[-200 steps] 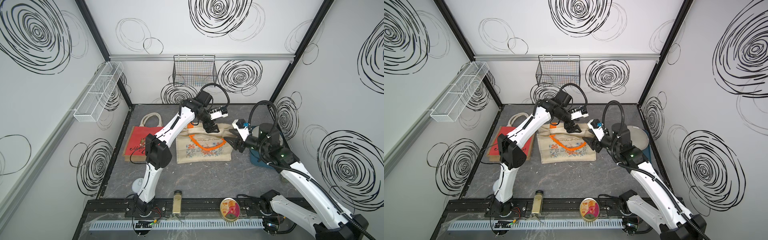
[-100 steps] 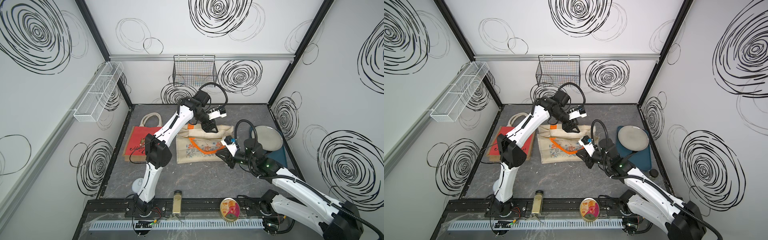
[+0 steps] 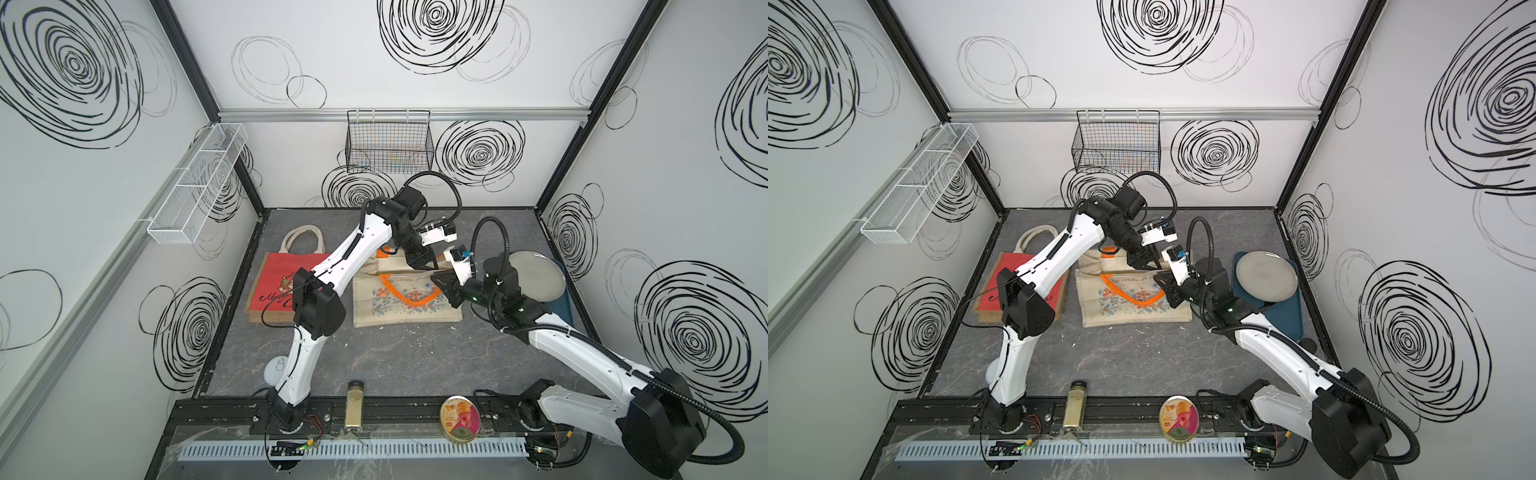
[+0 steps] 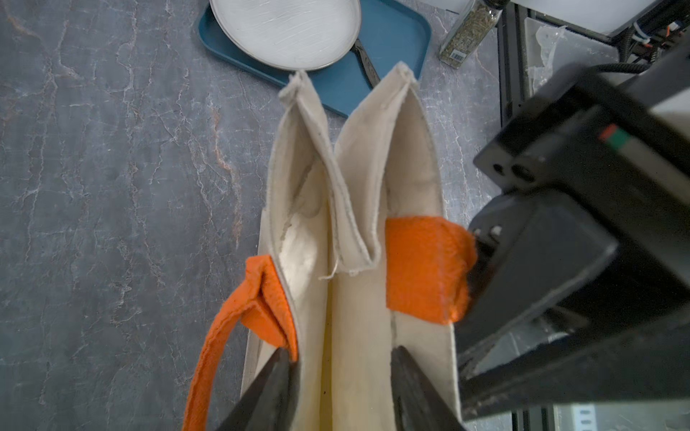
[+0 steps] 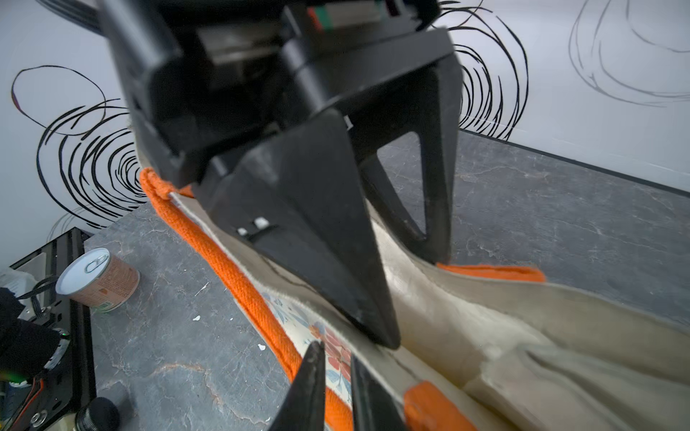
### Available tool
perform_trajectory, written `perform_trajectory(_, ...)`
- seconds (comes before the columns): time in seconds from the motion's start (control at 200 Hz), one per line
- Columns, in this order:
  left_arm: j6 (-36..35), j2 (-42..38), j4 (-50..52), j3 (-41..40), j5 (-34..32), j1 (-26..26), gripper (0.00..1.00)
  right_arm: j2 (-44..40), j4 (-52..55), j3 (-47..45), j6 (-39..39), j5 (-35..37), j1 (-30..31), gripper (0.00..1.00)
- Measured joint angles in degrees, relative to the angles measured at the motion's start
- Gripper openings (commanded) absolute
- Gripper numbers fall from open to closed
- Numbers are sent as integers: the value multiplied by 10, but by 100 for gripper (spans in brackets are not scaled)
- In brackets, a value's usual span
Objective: Put away the canvas bag
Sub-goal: Press the canvas bag at the center of the board.
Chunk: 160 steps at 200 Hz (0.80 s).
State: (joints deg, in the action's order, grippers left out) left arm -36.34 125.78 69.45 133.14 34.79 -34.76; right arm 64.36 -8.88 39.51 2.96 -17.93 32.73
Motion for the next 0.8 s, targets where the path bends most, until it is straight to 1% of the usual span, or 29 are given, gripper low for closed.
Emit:
perform_trajectory(0.1,9,-11,-4,-9,3,3,27,0,-10,0,5,26,1,17)
perform_trajectory(0.195,11,-24,-6,-16,16,10,24,0,-21,-2,9,45,1,18)
perform_trajectory(0.225,13,-27,-5,-16,17,10,20,0,-23,-2,9,49,1,18)
perform_trajectory(0.265,16,-30,-5,-16,19,11,11,0,-26,-2,9,52,1,18)
perform_trajectory(0.33,17,-35,-4,-16,23,12,9,0,-30,-2,9,56,1,18)
perform_trajectory(0.365,19,-36,-3,-16,23,12,6,0,-33,-3,9,58,1,18)
perform_trajectory(0.415,20,-37,-3,-16,27,12,5,1,-36,-4,9,60,1,18)
perform_trajectory(0.48,26,-40,-7,-23,36,15,8,3,-40,-5,9,61,1,18)
perform_trajectory(0.535,30,-47,-11,-35,40,16,17,8,-43,-5,9,62,1,18)
perform_trajectory(0.585,38,-54,-16,-48,40,18,19,13,-46,-6,10,64,1,18)
perform_trajectory(0.625,39,-60,-21,-55,37,19,22,17,-48,-7,12,67,1,18)
perform_trajectory(0.726,44,-66,-24,-59,25,23,28,25,-50,-9,18,74,1,18)
perform_trajectory(0.741,45,-66,-24,-59,23,23,30,26,-50,-9,18,74,1,18)
perform_trajectory(0.801,41,-67,-28,-60,10,24,46,27,-51,-9,21,74,0,19)
